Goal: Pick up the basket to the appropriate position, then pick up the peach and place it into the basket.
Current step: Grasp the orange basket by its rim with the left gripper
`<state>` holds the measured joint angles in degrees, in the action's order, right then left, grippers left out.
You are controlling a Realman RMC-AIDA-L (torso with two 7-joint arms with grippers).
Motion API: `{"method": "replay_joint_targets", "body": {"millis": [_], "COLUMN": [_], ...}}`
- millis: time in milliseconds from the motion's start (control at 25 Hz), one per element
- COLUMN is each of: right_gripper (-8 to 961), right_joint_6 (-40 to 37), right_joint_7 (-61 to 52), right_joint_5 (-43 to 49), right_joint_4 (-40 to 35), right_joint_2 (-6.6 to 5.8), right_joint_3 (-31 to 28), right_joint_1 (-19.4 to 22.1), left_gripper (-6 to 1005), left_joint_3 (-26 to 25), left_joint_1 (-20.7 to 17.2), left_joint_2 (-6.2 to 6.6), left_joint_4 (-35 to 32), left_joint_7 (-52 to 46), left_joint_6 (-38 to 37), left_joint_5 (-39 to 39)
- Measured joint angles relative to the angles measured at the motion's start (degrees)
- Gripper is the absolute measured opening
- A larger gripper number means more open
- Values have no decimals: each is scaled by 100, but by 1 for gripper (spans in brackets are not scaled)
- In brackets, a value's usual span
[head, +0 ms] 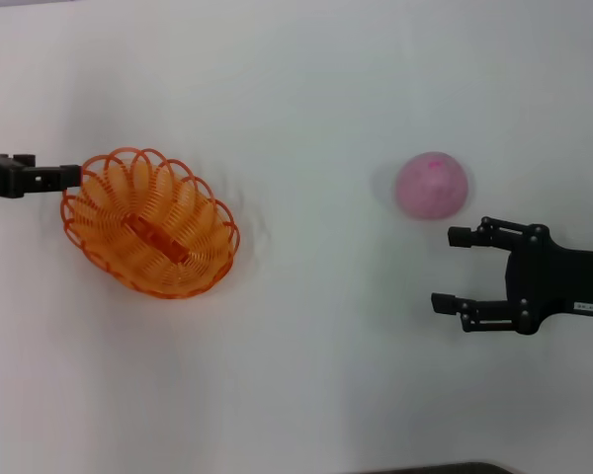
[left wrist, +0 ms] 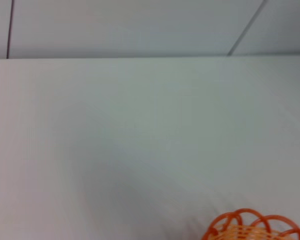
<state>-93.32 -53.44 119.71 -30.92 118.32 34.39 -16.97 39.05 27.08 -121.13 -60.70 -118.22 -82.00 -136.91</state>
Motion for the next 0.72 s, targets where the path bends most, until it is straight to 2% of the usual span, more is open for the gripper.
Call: {"method": "replay_joint_targets", "body": {"millis": [160,320,560,720], "right_gripper": [891,891,891,891], "right_joint_6": [0,-1,5,10], "right_joint_7": [0,0,0,0], "right_joint_5": [0,0,7,9], "right_joint_4": [-1,-2,-2,-1], "right_joint_2": [-9,-11,-11,-11], "right_joint_3": [-3,-5,-10,-14], "right_joint_1": [1,1,10,18], "left_gripper": [764,763,759,755], "left_joint_3": [579,1058,1145,1441], "left_joint_1": [127,418,706,818], "left_joint_2": [-39,-108,-237,-267], "left_joint_4": [-159,-147,-143,-92], "left_joint_7": [-178,-303,-349,-494], "left_joint_6": [263,487,623,746], "left_joint_5": [-460,-1197,-1767,-2014]}}
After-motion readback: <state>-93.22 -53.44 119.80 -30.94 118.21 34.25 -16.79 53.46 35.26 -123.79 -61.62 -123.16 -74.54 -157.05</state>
